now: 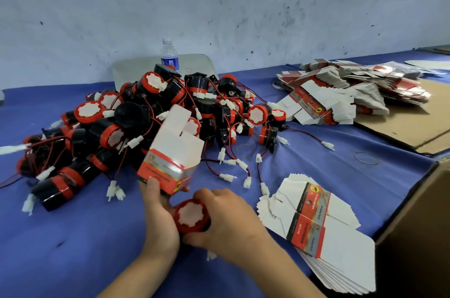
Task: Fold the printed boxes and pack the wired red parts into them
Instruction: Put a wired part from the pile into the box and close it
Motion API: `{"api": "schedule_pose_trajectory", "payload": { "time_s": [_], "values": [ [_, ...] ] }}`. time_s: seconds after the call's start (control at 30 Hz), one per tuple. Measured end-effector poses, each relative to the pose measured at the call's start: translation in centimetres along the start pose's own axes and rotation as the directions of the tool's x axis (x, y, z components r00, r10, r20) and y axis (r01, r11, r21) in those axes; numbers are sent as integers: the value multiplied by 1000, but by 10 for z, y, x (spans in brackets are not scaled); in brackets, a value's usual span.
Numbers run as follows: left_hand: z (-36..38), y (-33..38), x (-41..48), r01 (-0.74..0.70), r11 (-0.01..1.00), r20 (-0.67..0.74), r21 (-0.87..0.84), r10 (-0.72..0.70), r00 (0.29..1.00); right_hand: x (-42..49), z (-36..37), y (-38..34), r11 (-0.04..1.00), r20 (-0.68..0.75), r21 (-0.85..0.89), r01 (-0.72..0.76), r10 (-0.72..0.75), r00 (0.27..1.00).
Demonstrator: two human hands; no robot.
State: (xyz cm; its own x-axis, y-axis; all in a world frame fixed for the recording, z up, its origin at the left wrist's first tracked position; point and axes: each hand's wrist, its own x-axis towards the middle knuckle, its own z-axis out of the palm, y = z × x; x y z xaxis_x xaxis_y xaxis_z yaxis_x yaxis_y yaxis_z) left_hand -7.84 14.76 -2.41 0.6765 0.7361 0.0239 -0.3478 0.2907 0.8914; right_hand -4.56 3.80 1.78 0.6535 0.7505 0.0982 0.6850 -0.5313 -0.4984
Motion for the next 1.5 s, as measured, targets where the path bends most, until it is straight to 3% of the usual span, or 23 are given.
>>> {"api": "schedule_pose_trajectory", "payload": {
  "time_s": [0.07,0.17,0.3,0.4,0.67,0.9,0.97,1.07,1.2,1.37,1.43,1.5],
  "values": [
    [0,2,4,44,990,20,-131,-42,999,0,-17,7,983,-34,175,-62,69,997],
    [1,8,5,105,970,28,-219,-101,994,-2,-45,19,932,-205,359,-60,141,969],
    [0,5,5,163,974,102,-158,-148,984,-7,-59,17,830,-431,535,154,112,896],
    [3,3,1,160,982,166,-96,-143,976,-6,-50,11,826,-495,508,245,48,867],
    [-2,0,-2,-35,999,310,-22,40,950,0,-28,12,835,-301,510,205,-51,952],
    [-5,-1,3,-102,990,344,94,64,937,2,-25,21,985,-256,53,166,-147,955],
    [-6,0,1,-123,982,408,146,54,911,2,-24,21,989,-255,-4,146,-143,956],
    [-1,-3,0,-267,911,494,315,83,866,2,-25,23,991,-238,-73,113,-127,963],
    [1,-9,2,-281,865,398,416,105,911,6,-31,26,984,-153,-56,168,-175,973],
    [-1,-3,-1,-298,774,289,559,155,945,3,-42,28,998,-293,45,43,-28,956],
    [-1,-4,-1,-293,724,268,625,154,951,0,-47,35,997,-235,60,-57,69,970],
    [-2,-8,-1,-281,703,268,654,132,954,-4,-53,41,985,-90,106,-140,149,985]
  ]
}}
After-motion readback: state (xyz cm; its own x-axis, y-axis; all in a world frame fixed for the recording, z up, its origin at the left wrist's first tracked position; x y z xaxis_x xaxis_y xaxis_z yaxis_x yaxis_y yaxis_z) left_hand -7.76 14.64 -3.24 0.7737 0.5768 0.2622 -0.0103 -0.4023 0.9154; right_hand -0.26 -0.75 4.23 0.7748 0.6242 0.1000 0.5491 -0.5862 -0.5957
